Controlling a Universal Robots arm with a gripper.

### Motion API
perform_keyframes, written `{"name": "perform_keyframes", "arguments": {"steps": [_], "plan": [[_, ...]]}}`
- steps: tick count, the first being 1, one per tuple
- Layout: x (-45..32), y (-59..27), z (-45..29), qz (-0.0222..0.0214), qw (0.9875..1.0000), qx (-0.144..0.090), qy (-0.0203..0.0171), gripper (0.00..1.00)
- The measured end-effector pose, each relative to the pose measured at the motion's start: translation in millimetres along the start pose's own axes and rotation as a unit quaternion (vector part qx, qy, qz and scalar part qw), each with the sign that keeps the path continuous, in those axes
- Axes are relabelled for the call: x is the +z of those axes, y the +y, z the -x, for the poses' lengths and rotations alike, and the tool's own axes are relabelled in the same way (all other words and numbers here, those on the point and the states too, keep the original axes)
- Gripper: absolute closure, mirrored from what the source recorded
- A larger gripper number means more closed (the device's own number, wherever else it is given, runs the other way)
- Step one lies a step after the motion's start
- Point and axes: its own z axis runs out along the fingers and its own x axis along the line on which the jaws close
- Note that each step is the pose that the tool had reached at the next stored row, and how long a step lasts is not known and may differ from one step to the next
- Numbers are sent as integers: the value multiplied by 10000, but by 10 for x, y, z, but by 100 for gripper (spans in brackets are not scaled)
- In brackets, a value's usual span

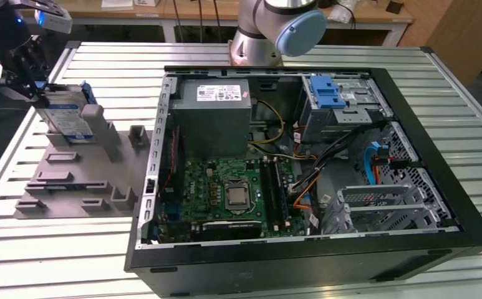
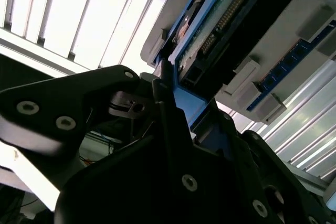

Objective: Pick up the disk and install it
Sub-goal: 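Pick up the disk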

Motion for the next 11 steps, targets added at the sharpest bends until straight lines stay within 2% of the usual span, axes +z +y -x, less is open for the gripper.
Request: {"name": "perform_keyframes", "arguments": {"steps": [11], "plan": [[0,0,0,0,10000,-6,0,63]]}}
